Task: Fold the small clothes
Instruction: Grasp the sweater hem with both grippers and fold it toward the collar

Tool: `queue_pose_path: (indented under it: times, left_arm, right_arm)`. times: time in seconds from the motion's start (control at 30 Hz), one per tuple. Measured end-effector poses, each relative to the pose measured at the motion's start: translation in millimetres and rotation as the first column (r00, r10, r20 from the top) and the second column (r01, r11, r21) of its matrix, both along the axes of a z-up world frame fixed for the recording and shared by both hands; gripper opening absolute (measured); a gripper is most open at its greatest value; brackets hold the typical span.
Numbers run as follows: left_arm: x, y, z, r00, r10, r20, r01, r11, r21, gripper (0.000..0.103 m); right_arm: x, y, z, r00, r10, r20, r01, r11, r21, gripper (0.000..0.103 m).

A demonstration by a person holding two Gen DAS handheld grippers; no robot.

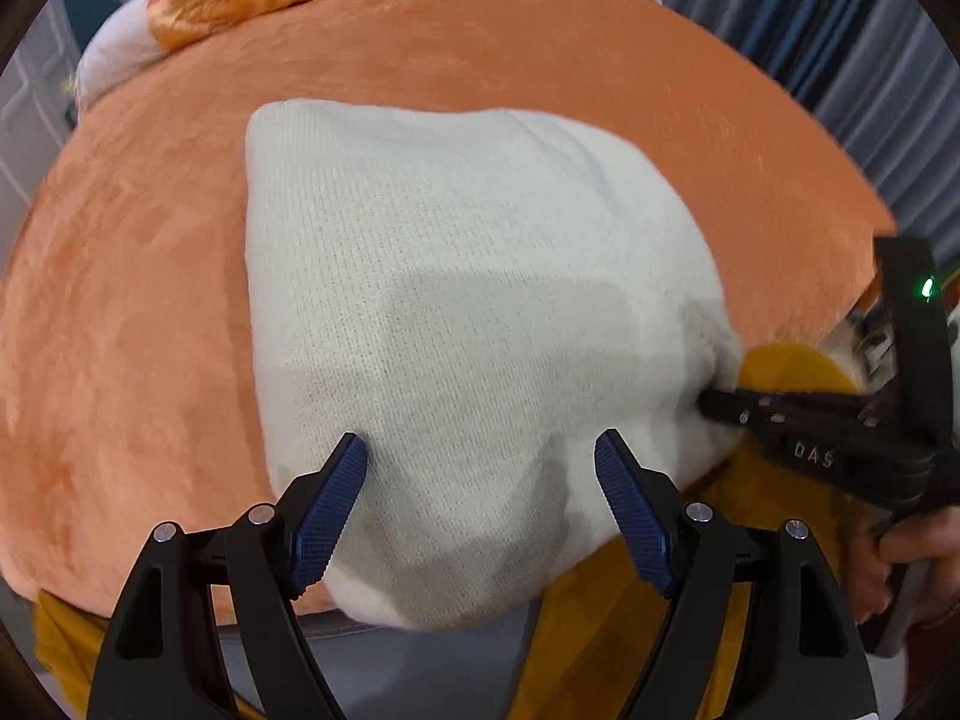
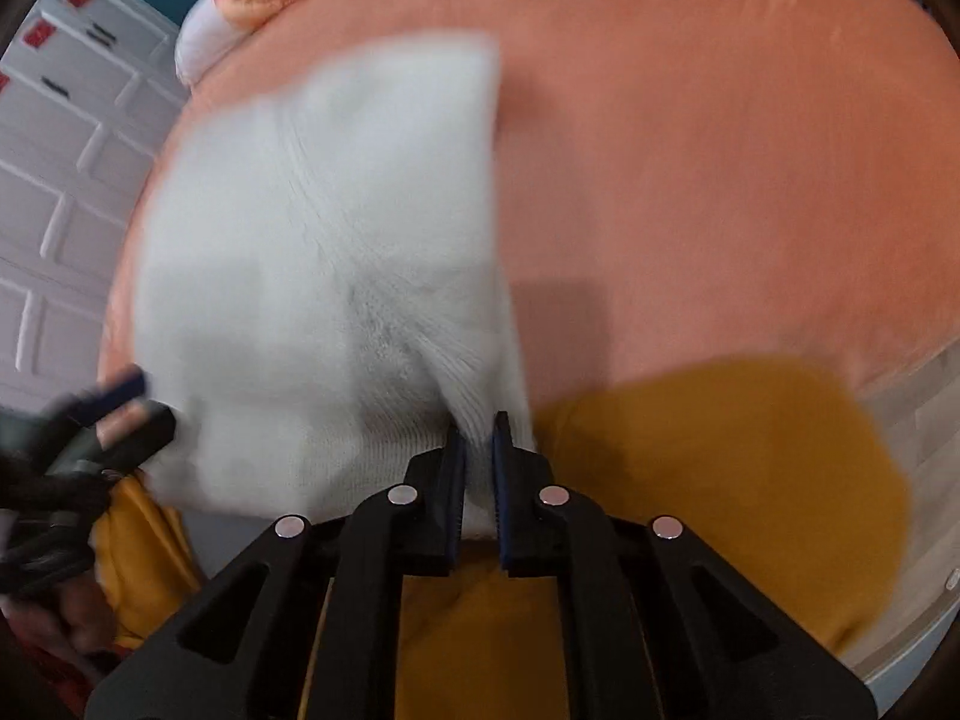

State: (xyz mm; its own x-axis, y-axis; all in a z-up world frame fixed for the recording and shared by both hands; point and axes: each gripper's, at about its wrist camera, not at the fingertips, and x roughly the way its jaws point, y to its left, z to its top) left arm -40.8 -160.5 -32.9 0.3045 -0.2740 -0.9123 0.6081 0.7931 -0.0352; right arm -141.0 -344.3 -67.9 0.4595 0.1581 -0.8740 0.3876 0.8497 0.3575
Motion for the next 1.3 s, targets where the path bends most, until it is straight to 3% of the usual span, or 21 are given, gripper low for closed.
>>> queue_pose_path:
  times: [0.03, 0.1, 0.17, 0.2, 0.23, 0.27, 0.33, 0.43, 0.57, 0.77, 0.87, 0.9, 0.97, 1.0, 1.03, 1.13, 1.23, 1.3]
  left_arm:
    - [-2, 0, 3, 1.000, -0.002, 0.022, 0.001, 1.000, 0.013, 0.076]
    - [4, 12, 13, 0.999, 0.049, 0.011, -0.048, 0.998, -0.035, 0.076]
    - [17, 31, 24, 0.992, 0.123, -0.037, -0.127, 0.983, -0.133, 0.077]
    - [24, 38, 27, 0.986, 0.154, -0.059, -0.162, 0.973, -0.165, 0.080]
    - [36, 51, 28, 0.975, 0.200, -0.097, -0.216, 0.954, -0.208, 0.082]
    - [43, 59, 27, 0.966, 0.228, -0.124, -0.251, 0.940, -0.229, 0.082]
    - [62, 76, 16, 0.941, 0.268, -0.205, -0.318, 0.909, -0.269, 0.082]
    - [82, 88, -6, 0.909, 0.258, -0.328, -0.364, 0.875, -0.320, 0.082]
    - [91, 83, -32, 0.892, 0.219, -0.395, -0.359, 0.874, -0.328, 0.082]
    - [95, 67, -49, 0.886, 0.179, -0.427, -0.346, 0.869, -0.353, 0.098]
    - [105, 62, -60, 0.852, 0.169, -0.496, -0.381, 0.850, -0.365, 0.096]
    - [106, 60, -58, 0.852, 0.171, -0.495, -0.382, 0.850, -0.364, 0.094]
    - [104, 59, -51, 0.863, 0.179, -0.473, -0.372, 0.858, -0.355, 0.086]
    - [103, 60, -45, 0.869, 0.178, -0.462, -0.366, 0.860, -0.357, 0.078]
    - [101, 64, -37, 0.876, 0.173, -0.451, -0.359, 0.857, -0.370, 0.071]
    - [99, 75, -6, 0.907, 0.145, -0.395, -0.319, 0.848, -0.424, 0.060]
    - [101, 88, 33, 0.940, 0.134, -0.314, -0.276, 0.839, -0.469, 0.059]
    - [109, 104, 60, 0.954, 0.121, -0.275, -0.253, 0.816, -0.520, 0.059]
  right_arm:
    - [2, 0, 7, 1.000, 0.004, 0.006, -0.004, 1.000, -0.007, 0.011]
    - [2, -1, 28, 0.999, -0.008, 0.042, 0.009, 1.000, -0.023, 0.017]
    - [4, -4, 45, 0.995, -0.007, 0.097, 0.012, 0.999, -0.045, 0.040]
    - [7, -6, 54, 0.990, -0.003, 0.140, 0.011, 0.998, -0.055, 0.064]
    - [10, -9, 56, 0.987, 0.006, 0.163, 0.004, 0.998, -0.056, 0.077]
    - [19, -13, 54, 0.986, 0.020, 0.167, -0.014, 0.999, -0.035, 0.078]
    - [26, -19, 43, 0.988, 0.026, 0.151, -0.029, 0.999, 0.022, 0.078]
    - [42, -30, 20, 0.993, 0.034, 0.115, -0.050, 0.989, 0.140, 0.078]
    - [62, -30, -5, 0.995, 0.034, 0.099, -0.058, 0.966, 0.253, 0.078]
    - [84, -24, -17, 0.992, 0.038, 0.120, -0.074, 0.945, 0.318, 0.085]
    - [89, -28, -20, 0.992, 0.023, 0.121, -0.064, 0.935, 0.348, 0.085]
    - [91, -25, -16, 0.992, 0.028, 0.120, -0.068, 0.939, 0.336, 0.080]
    - [89, -21, -11, 0.992, 0.027, 0.127, -0.068, 0.939, 0.337, 0.057]
    - [87, -20, -3, 0.991, 0.018, 0.134, -0.062, 0.942, 0.330, 0.045]
    - [84, -17, 5, 0.989, 0.021, 0.147, -0.066, 0.947, 0.313, 0.039]
    - [81, 6, 44, 0.980, 0.044, 0.192, -0.086, 0.973, 0.213, 0.036]
    - [79, 32, 86, 0.961, 0.079, 0.266, -0.117, 0.985, 0.130, 0.036]
    - [81, 43, 117, 0.935, 0.088, 0.342, -0.131, 0.986, 0.104, 0.036]
